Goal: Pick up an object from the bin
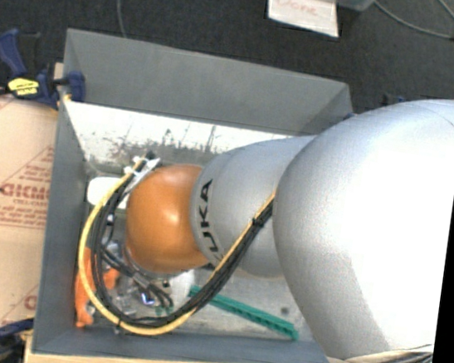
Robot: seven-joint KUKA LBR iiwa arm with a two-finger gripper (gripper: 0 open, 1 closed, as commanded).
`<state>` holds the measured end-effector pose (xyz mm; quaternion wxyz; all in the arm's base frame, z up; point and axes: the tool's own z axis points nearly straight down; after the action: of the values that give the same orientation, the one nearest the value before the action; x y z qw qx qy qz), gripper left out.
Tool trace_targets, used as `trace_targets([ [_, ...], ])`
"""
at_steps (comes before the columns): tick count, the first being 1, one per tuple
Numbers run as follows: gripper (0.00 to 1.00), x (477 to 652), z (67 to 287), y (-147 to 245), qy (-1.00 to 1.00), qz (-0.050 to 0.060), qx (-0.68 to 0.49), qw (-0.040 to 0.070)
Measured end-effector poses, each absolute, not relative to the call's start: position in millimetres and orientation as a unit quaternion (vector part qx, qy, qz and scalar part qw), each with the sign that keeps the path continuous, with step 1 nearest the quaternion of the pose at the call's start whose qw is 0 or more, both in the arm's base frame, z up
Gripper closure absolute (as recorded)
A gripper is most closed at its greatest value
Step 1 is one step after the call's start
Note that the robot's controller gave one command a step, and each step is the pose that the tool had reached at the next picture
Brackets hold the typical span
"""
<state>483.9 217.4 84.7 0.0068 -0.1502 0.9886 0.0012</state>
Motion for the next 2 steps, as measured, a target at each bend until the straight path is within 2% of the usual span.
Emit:
trace_targets([
  [1, 0.0, 502.9, 80, 216, 0.983, 0.002, -0.181, 0.005],
  [2, 0.0, 553.9, 73, 228, 0.937, 0.001, -0.35, 0.008],
])
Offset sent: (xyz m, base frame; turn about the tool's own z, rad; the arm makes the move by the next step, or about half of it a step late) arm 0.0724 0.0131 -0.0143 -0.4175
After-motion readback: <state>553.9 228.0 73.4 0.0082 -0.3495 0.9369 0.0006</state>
